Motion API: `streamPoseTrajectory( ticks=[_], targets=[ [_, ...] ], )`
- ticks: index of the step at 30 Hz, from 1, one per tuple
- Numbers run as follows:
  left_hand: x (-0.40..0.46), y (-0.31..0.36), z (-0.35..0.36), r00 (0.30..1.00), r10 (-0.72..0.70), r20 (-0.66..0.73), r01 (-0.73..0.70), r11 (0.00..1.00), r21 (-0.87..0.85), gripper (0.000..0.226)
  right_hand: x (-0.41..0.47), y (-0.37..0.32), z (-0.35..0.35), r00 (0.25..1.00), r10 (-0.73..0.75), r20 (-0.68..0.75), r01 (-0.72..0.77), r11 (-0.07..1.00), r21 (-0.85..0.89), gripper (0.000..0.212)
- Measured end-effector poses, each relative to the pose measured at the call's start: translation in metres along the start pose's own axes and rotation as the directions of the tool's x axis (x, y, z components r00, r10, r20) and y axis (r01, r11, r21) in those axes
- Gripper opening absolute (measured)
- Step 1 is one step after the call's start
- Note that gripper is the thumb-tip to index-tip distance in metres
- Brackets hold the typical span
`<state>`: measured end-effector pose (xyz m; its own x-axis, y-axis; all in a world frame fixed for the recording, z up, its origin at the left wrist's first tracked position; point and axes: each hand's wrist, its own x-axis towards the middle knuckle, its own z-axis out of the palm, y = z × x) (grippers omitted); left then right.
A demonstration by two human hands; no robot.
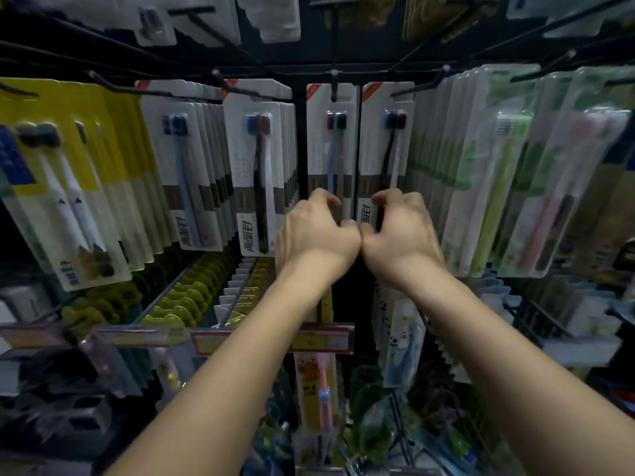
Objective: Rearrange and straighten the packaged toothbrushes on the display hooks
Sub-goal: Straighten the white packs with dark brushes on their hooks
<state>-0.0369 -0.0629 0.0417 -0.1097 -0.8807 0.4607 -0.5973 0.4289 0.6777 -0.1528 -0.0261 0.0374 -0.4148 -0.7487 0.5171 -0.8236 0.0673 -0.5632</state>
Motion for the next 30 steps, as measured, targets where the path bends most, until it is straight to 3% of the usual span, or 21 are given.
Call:
streamPoseTrajectory(
  ticks=[8, 16, 24, 30],
  targets=[
    [0.011, -0.013, 0.013, 0.979, 0.021, 0.200, -0.047, 0.991, 0.124, 0.057, 0.002, 0.013, 0.013, 0.994, -0.012, 0.105, 0.029, 0.985, -0.167, 0.055],
    [0.020, -0.014, 0.023, 0.973, -0.017, 0.229, -0.001, 0.997, 0.081, 0.067, 0.014, 0.018, 0.018, 0.975, 0.073, 0.208, -0.052, 0.993, -0.104, 0.068],
    [0.032, -0.021, 0.031, 0.967, -0.041, 0.253, 0.033, 0.999, 0.033, 0.066, 0.024, 0.021, 0.023, 0.962, 0.141, 0.233, -0.152, 0.988, 0.029, 0.070],
    [0.035, -0.020, 0.029, 0.951, -0.061, 0.302, 0.055, 0.998, 0.028, 0.069, 0.025, 0.020, 0.026, 0.962, 0.148, 0.231, -0.159, 0.987, 0.030, 0.074]
  ],
)
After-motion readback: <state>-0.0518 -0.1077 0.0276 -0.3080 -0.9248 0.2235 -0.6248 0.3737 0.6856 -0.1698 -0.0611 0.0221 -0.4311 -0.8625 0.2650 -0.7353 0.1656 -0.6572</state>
